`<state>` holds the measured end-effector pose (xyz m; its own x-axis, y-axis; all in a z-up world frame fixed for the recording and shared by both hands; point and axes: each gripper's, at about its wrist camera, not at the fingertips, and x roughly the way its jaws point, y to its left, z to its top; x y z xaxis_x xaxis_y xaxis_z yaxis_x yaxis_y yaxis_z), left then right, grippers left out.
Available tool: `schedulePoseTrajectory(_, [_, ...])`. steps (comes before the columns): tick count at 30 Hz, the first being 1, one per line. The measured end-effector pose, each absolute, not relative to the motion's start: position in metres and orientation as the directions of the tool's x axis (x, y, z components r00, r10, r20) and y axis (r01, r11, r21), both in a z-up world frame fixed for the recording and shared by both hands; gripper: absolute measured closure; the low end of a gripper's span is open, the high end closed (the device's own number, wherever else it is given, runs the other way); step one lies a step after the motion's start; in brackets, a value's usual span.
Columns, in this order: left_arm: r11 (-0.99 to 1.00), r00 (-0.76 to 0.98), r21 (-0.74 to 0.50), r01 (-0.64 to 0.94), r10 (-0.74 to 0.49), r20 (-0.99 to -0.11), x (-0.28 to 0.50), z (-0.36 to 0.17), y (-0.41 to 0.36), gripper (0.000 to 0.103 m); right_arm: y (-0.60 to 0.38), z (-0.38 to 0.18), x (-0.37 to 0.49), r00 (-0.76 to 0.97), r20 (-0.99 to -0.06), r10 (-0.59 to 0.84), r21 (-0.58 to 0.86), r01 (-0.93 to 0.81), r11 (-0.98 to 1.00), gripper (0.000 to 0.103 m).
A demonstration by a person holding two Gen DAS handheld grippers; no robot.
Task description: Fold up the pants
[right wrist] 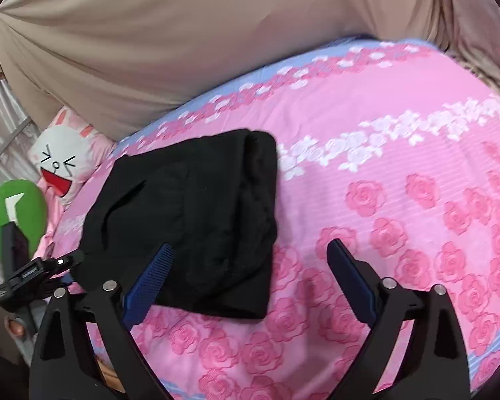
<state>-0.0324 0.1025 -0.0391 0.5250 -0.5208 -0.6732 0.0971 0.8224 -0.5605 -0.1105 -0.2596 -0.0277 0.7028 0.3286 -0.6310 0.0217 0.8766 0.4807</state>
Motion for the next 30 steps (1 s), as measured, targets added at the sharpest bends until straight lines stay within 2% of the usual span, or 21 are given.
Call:
schedulePoseTrajectory(3, [0.771, 0.513, -0.631, 0.091, -0.579, -0.633, -0.026, -0.046, 0.107, 0.018, -0.257, -0.051, -0.096, 0.634, -0.627, 0.452, 0.608, 0.034, 0.793, 0.011])
schedulePoseTrajectory(6, [0.778, 0.516, -0.621, 0.098, -0.573, -0.636, -0.020, -0.044, 0.103, 0.018, -0.249, -0.051, -0.092, 0.654, -0.615, 0.440, 0.601, 0.027, 0.799, 0.006])
schedulePoseTrajectory(7, [0.775, 0.512, -0.624, 0.102, -0.579, -0.635, -0.016, -0.044, 0.101, 0.018, -0.247, -0.050, -0.090, 0.656, -0.603, 0.455, 0.613, 0.015, 0.790, 0.010])
schedulePoseTrajectory(8, [0.767, 0.503, -0.632, 0.108, -0.591, -0.631, -0.012, -0.043, 0.098, 0.019, -0.246, -0.051, -0.086, 0.649, -0.584, 0.488, 0.641, -0.001, 0.768, 0.018])
schedulePoseTrajectory(9, [0.746, 0.480, -0.653, 0.131, -0.624, -0.617, -0.009, -0.042, 0.094, 0.029, -0.244, -0.048, -0.084, 0.651, -0.594, 0.473, 0.631, 0.012, 0.776, 0.039])
schedulePoseTrajectory(10, [0.749, 0.466, -0.645, 0.152, -0.630, -0.622, -0.006, -0.039, 0.088, 0.034, -0.242, -0.043, -0.084, 0.657, -0.593, 0.465, 0.615, -0.003, 0.789, 0.054])
schedulePoseTrajectory(12, [0.795, 0.492, -0.570, 0.207, -0.588, -0.641, -0.014, -0.019, 0.079, 0.062, -0.241, -0.020, -0.095, 0.688, -0.572, 0.448, 0.584, -0.042, 0.810, 0.065])
schedulePoseTrajectory(15, [0.793, 0.481, -0.541, 0.279, -0.603, -0.636, -0.039, 0.010, 0.074, 0.070, -0.242, 0.012, -0.125, 0.718, -0.551, 0.425, 0.532, -0.091, 0.842, 0.068])
schedulePoseTrajectory(19, [0.773, 0.405, -0.538, 0.335, -0.634, -0.659, -0.078, 0.023, 0.069, 0.069, -0.254, 0.015, -0.159, 0.701, -0.585, 0.408, 0.504, -0.080, 0.860, 0.066])
schedulePoseTrajectory(20, [0.778, 0.385, -0.534, 0.332, -0.628, -0.676, -0.084, 0.017, 0.068, 0.067, -0.255, 0.009, -0.163, 0.689, -0.608, 0.395, 0.489, -0.067, 0.869, 0.061])
schedulePoseTrajectory(22, [0.805, 0.362, -0.509, 0.304, -0.592, -0.720, -0.090, 0.000, 0.065, 0.060, -0.259, -0.013, -0.169, 0.659, -0.653, 0.373, 0.483, -0.017, 0.875, 0.052])
schedulePoseTrajectory(23, [0.816, 0.371, -0.501, 0.287, -0.577, -0.727, -0.090, -0.006, 0.065, 0.052, -0.262, -0.025, -0.170, 0.643, -0.665, 0.380, 0.498, 0.002, 0.867, 0.048])
schedulePoseTrajectory(25, [0.813, 0.377, -0.529, 0.242, -0.581, -0.721, -0.087, -0.014, 0.070, 0.043, -0.268, -0.038, -0.171, 0.639, -0.651, 0.410, 0.550, 0.025, 0.835, 0.034])
schedulePoseTrajectory(28, [0.798, 0.383, -0.572, 0.190, -0.597, -0.705, -0.083, -0.020, 0.079, 0.029, -0.275, -0.047, -0.168, 0.635, -0.614, 0.470, 0.631, 0.037, 0.775, 0.018])
schedulePoseTrajectory(30, [0.784, 0.378, -0.600, 0.161, -0.610, -0.696, -0.076, -0.027, 0.078, 0.020, -0.274, -0.051, -0.162, 0.627, -0.594, 0.504, 0.661, 0.025, 0.750, 0.012])
